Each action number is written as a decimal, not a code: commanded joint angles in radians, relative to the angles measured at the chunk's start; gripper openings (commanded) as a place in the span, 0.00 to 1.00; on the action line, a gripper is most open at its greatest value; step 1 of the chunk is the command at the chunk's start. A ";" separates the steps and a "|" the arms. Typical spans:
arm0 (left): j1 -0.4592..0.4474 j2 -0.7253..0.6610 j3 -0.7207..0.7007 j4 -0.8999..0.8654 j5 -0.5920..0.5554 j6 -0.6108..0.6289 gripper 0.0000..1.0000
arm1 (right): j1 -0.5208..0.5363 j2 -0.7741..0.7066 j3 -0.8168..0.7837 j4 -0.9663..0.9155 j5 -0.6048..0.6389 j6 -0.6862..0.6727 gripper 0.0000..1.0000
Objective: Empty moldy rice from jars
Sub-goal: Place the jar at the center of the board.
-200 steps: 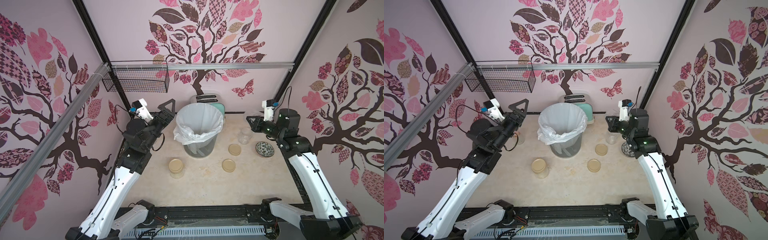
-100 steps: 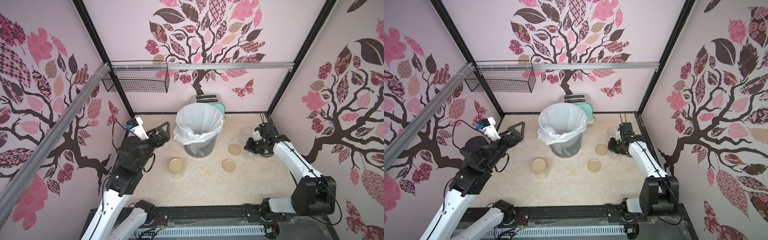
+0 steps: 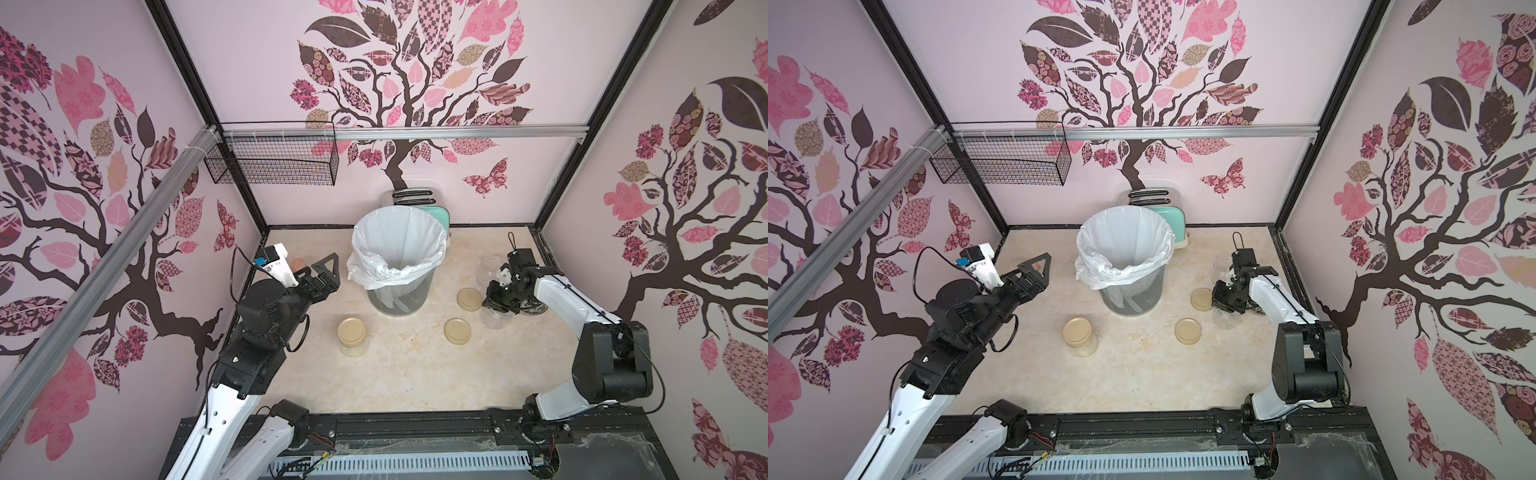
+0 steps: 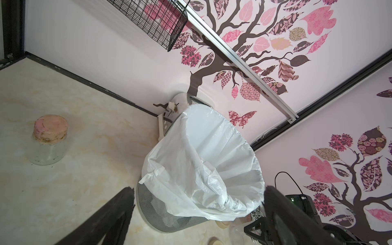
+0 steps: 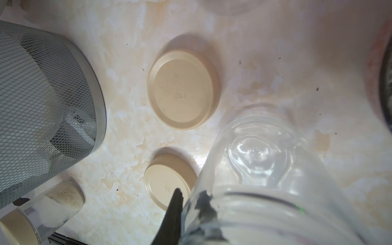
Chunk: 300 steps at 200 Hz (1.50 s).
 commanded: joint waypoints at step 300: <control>0.009 -0.182 -0.252 -0.160 -0.261 -0.147 0.98 | 0.499 -0.251 0.324 -0.187 0.212 -0.229 0.99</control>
